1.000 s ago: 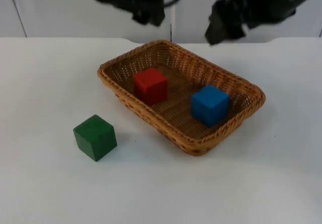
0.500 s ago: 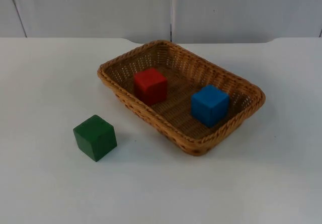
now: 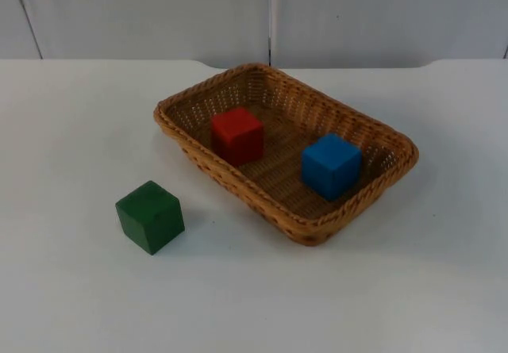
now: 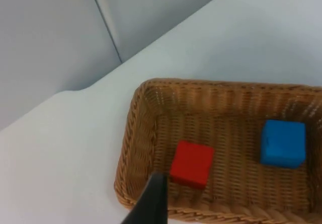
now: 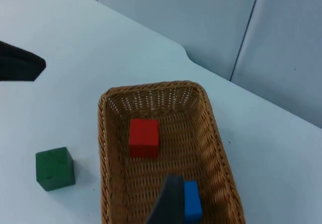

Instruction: Pick up one cube with each hand and place exactly two cubes into the same basket, leaving the remaining cube outside.

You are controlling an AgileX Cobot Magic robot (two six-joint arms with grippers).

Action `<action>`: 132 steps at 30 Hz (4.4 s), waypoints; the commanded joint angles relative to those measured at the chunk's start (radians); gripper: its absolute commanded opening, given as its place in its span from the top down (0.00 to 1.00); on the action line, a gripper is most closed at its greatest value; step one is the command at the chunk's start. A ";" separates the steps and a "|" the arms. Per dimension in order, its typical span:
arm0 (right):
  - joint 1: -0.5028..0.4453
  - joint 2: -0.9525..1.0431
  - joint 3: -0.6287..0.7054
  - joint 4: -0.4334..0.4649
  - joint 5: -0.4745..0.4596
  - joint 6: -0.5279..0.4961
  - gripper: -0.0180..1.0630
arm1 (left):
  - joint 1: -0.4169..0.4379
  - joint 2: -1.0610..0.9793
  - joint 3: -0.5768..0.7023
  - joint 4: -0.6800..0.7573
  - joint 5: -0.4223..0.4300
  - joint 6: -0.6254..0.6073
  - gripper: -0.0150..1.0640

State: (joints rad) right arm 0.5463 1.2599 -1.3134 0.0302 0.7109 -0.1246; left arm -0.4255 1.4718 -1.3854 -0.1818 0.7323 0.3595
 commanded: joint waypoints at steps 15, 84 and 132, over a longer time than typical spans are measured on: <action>-0.001 -0.190 0.209 0.006 -0.046 0.005 0.31 | -0.004 -0.194 0.103 -0.055 0.060 0.026 0.16; -0.001 -1.154 0.638 -0.030 0.320 0.054 0.31 | -0.004 -1.267 0.814 -0.090 0.276 -0.078 0.16; -0.001 -1.260 0.799 -0.059 0.369 0.125 0.01 | -0.004 -1.472 0.890 0.160 0.343 -0.314 0.01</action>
State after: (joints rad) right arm 0.5463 0.0027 -0.5179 -0.0338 1.0914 0.0000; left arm -0.4255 0.0044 -0.4993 -0.0255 1.0744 0.0523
